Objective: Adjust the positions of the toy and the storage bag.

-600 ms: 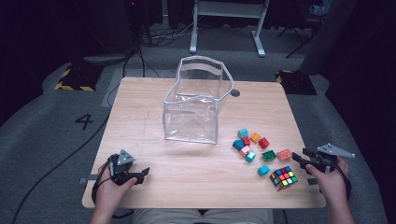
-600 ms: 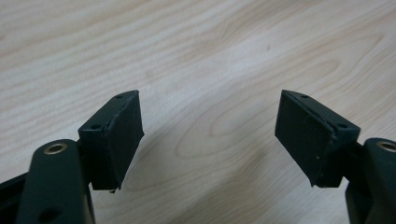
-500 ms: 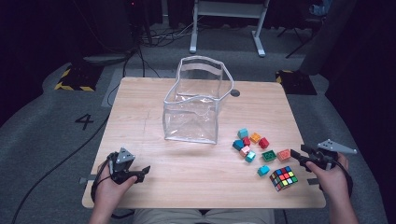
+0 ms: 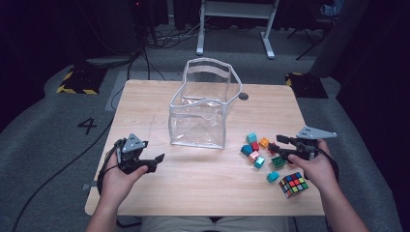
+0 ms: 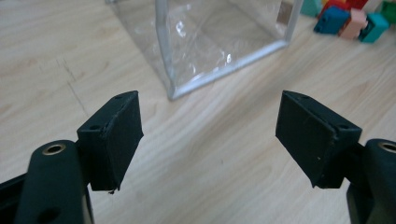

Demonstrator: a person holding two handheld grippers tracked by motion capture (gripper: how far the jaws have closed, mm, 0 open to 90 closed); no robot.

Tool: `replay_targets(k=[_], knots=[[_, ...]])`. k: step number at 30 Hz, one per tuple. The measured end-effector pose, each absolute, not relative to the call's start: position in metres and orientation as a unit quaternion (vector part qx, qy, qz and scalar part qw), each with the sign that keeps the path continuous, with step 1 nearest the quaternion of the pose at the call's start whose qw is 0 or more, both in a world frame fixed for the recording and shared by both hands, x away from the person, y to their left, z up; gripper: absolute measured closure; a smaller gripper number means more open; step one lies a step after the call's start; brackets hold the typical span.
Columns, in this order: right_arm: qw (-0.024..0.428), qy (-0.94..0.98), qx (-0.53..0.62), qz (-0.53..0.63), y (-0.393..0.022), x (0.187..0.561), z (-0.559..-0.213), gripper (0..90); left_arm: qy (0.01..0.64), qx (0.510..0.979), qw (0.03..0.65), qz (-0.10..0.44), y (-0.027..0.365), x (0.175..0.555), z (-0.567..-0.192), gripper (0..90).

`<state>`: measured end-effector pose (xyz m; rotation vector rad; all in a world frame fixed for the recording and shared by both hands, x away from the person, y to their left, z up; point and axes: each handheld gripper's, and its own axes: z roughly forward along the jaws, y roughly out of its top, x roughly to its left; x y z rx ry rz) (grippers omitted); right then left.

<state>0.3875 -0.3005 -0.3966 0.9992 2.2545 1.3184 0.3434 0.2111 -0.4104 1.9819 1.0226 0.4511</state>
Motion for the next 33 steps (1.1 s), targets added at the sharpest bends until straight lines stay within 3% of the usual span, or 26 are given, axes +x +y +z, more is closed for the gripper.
replay_targets(k=[7,9,17,25,33], knots=[[0.154,0.803,0.338,0.466,-0.268,0.401,-0.39,50.2,0.404,0.79,0.42,0.19,0.201,0.366,-0.402,24.1],[0.158,0.804,0.331,0.467,-0.252,0.406,-0.391,47.8,0.4,0.794,0.417,0.191,0.198,0.376,-0.402,28.8],[0.148,0.817,0.318,0.457,-0.216,0.417,-0.395,56.6,0.405,0.796,0.404,0.196,0.195,0.399,-0.405,32.1],[0.145,0.823,0.312,0.452,-0.191,0.425,-0.399,58.4,0.396,0.806,0.394,0.194,0.185,0.416,-0.414,34.9],[0.15,0.826,0.313,0.444,-0.169,0.437,-0.404,65.9,0.392,0.809,0.391,0.197,0.178,0.434,-0.422,52.6]])
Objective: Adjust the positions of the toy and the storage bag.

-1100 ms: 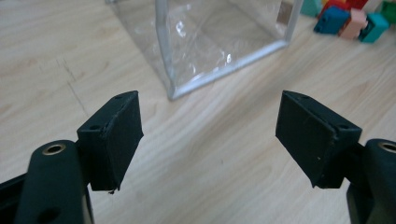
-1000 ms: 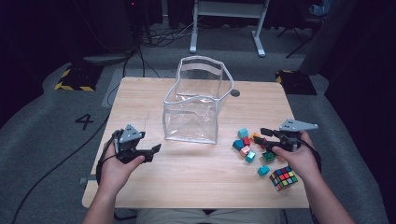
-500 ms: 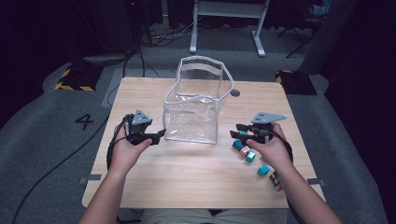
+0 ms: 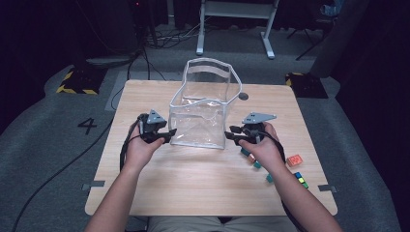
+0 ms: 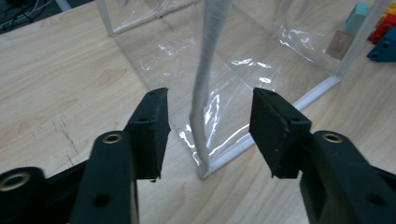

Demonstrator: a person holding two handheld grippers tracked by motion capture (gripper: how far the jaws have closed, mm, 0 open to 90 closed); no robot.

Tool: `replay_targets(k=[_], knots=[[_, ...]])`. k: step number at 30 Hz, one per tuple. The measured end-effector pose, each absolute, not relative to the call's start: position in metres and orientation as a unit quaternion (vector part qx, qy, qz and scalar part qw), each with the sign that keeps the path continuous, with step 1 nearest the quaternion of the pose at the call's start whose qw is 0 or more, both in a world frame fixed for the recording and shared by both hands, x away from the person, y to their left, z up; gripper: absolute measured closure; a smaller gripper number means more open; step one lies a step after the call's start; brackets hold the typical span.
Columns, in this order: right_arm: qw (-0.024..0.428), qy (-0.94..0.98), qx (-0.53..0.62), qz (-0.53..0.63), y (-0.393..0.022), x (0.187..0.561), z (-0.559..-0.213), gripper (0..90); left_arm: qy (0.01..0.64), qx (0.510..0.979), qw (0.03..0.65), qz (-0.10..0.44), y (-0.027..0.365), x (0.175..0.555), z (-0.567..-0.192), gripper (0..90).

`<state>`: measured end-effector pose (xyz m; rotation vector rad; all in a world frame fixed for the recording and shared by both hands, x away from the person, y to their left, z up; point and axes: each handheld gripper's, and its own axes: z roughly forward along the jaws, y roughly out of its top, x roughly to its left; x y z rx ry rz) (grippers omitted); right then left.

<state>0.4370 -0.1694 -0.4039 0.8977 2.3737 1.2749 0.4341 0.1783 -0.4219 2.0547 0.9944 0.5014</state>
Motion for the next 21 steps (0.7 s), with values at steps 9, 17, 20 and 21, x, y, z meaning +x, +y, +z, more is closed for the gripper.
replay_targets(k=[9,17,20,21], knots=[[0.161,0.83,0.32,0.428,-0.155,0.446,-0.411,86.9,0.375,0.827,0.372,0.193,0.174,0.439,-0.417,82.2],[0.162,0.831,0.319,0.426,-0.17,0.436,-0.409,88.7,0.369,0.828,0.389,0.165,0.175,0.423,-0.418,84.5],[0.155,0.834,0.313,0.427,-0.178,0.426,-0.409,88.8,0.351,0.838,0.384,0.163,0.17,0.41,-0.416,84.9],[0.153,0.836,0.309,0.427,-0.181,0.422,-0.409,88.8,0.344,0.841,0.386,0.159,0.168,0.405,-0.416,84.9]])
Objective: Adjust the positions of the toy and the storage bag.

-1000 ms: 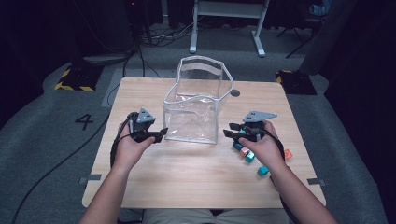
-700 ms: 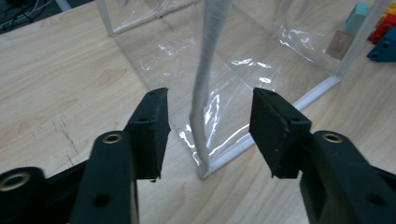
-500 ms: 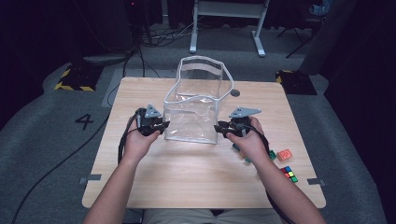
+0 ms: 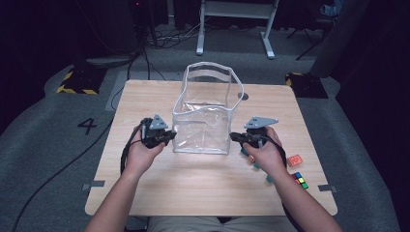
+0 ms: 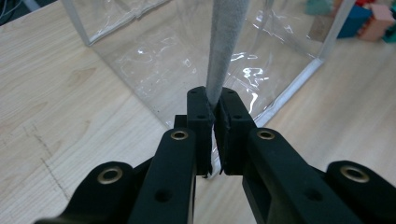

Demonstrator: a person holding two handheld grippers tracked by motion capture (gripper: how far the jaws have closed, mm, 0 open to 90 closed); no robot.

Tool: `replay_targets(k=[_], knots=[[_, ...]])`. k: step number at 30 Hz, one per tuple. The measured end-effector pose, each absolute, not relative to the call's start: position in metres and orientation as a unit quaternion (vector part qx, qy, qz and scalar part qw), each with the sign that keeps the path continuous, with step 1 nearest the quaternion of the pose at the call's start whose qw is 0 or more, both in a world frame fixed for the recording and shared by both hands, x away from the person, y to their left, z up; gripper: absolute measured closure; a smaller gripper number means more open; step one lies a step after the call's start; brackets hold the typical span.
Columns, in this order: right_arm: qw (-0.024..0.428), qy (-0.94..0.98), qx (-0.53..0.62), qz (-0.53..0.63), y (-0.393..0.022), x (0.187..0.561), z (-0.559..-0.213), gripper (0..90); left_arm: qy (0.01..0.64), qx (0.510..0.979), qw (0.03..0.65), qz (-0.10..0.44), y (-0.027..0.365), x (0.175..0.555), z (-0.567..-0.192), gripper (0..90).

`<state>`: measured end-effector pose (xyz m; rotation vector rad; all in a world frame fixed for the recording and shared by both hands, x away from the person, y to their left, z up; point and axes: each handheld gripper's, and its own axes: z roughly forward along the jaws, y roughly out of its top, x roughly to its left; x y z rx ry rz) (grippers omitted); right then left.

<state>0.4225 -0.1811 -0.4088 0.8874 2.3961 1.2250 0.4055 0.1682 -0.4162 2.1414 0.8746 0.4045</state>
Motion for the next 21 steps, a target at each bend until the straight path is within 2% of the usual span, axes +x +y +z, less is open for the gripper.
replay_targets(k=[2,3,21], knots=[[0.148,0.838,0.306,0.428,-0.186,0.414,-0.408,88.8,0.335,0.845,0.38,0.171,0.168,0.401,-0.415,84.8],[0.147,0.839,0.304,0.428,-0.188,0.409,-0.408,88.8,0.334,0.846,0.386,0.154,0.166,0.396,-0.416,84.8],[0.101,0.839,0.286,0.453,-0.223,0.333,-0.411,88.8,0.271,0.862,0.406,0.136,0.154,0.325,-0.42,84.4]])
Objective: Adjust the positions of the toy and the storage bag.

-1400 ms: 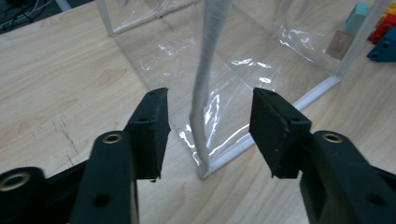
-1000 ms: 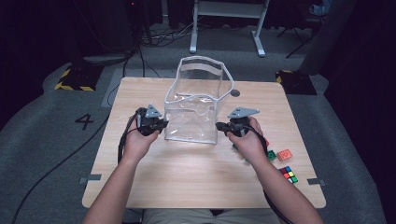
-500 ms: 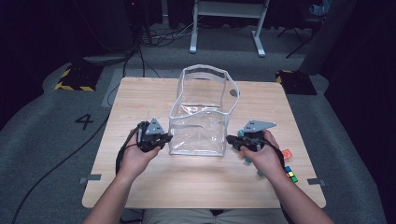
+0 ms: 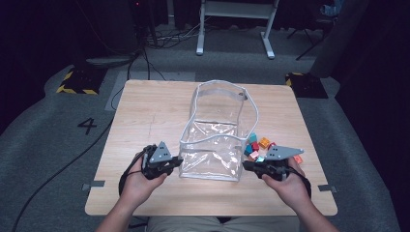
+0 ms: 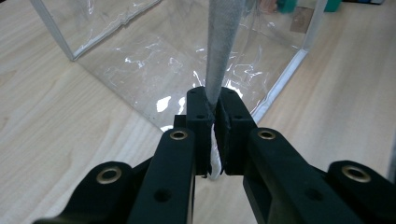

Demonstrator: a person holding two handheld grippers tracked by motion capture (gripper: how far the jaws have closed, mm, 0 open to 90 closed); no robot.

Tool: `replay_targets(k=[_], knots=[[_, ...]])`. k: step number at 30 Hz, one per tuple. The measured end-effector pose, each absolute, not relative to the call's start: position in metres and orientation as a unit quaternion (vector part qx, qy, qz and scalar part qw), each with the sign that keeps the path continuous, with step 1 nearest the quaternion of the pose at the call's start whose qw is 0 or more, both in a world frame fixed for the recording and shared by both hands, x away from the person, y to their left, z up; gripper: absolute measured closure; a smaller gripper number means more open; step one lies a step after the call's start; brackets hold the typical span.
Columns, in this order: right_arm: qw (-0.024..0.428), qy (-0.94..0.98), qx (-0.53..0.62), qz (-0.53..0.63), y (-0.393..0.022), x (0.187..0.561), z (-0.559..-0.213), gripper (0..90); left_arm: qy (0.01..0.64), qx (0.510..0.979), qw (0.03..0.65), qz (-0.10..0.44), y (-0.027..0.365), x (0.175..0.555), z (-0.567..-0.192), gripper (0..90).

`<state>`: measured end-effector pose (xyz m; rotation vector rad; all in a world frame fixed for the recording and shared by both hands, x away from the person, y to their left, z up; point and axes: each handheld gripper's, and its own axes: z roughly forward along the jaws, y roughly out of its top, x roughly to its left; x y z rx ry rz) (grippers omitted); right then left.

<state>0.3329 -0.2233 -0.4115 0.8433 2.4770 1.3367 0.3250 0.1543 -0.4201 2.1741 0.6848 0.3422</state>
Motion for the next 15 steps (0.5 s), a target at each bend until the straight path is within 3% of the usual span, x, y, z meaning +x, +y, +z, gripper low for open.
replay_targets(k=[15], knots=[[0.081,0.839,0.274,0.464,-0.24,0.285,-0.414,88.7,0.245,0.868,0.415,0.122,0.144,0.287,-0.421,84.0]])
